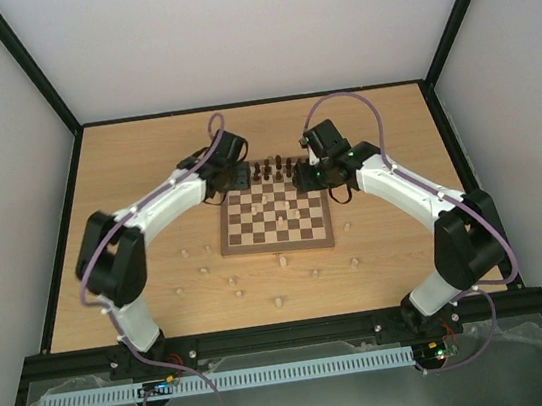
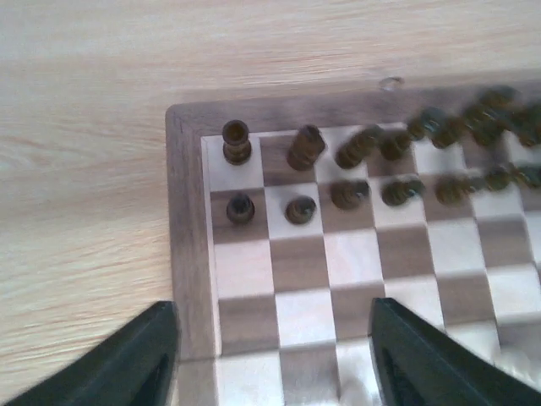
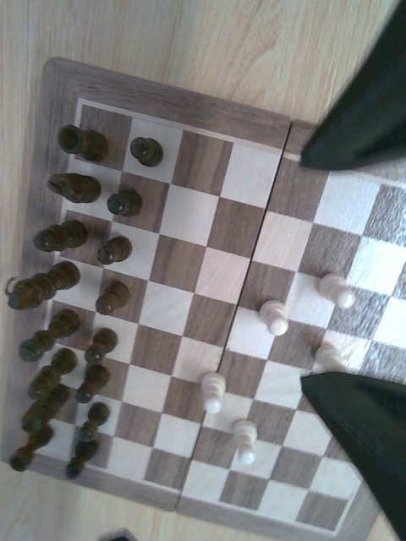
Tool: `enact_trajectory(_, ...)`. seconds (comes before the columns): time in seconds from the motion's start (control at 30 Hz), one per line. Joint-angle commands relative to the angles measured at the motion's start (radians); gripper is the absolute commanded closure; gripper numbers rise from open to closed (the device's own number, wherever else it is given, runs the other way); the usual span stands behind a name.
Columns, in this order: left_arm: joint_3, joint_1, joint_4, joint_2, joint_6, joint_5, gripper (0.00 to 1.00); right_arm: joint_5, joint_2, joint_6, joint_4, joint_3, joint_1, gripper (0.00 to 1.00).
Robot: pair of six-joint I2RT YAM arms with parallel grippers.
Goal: Set up the chess pieces on the board
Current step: Move the chess piece to the chessboard, then pick up the chess piece from the chessboard.
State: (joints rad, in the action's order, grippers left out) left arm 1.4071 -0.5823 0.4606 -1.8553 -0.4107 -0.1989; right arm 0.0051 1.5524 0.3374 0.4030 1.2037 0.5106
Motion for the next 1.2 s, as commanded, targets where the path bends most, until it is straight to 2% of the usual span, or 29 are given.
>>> enact_trajectory(0.0,-0.148,-0.018,-0.078,0.2,-0.009,0.06,0.25,-0.019,-0.007,0.001,0.019,-0.021,0.0,0.2)
enact_trajectory(0.03,-0.189,-0.022,-0.085,0.238,-0.015,0.075,0.07,-0.023,-0.014,0.004,0.022,-0.025,0.001,0.12)
enact_trajectory(0.07,-0.225,-0.026,-0.098,0.274,-0.02,0.088,0.01,-0.024,-0.022,0.007,0.025,-0.029,0.003,0.01)
enact_trajectory(0.23,-0.36,-0.055,-0.112,0.463,-0.061,0.124,0.01,-0.032,-0.083,0.042,0.037,-0.076,0.025,0.02)
enact_trajectory(0.37,-0.457,-0.065,-0.131,0.615,-0.113,0.171,0.0,-0.004,-0.1,0.061,0.061,-0.097,0.102,0.0)
enact_trajectory(0.5,-0.555,-0.065,-0.163,0.761,-0.139,0.203,0.01,0.028,-0.084,0.093,0.073,-0.119,0.151,0.3)
enact_trajectory(0.63,-0.597,-0.06,-0.143,0.83,-0.156,0.195,0.0,0.078,-0.039,0.11,0.079,-0.124,0.183,0.54)
enact_trajectory(0.73,-0.622,-0.06,-0.152,0.848,-0.156,0.211,0.01,0.124,0.009,0.117,0.094,-0.112,0.194,0.59)
enact_trajectory(0.87,-0.638,-0.06,-0.157,0.854,-0.154,0.204,0.01,0.176,0.065,0.116,0.101,-0.096,0.195,0.6)
enact_trajectory(1.03,-0.637,-0.06,-0.151,0.836,-0.154,0.187,0.01,0.182,0.12,0.105,0.094,-0.067,0.195,0.66)
enact_trajectory(1.17,-0.641,-0.061,-0.159,0.83,-0.156,0.187,0.01,0.183,0.146,0.096,0.088,-0.047,0.193,0.67)
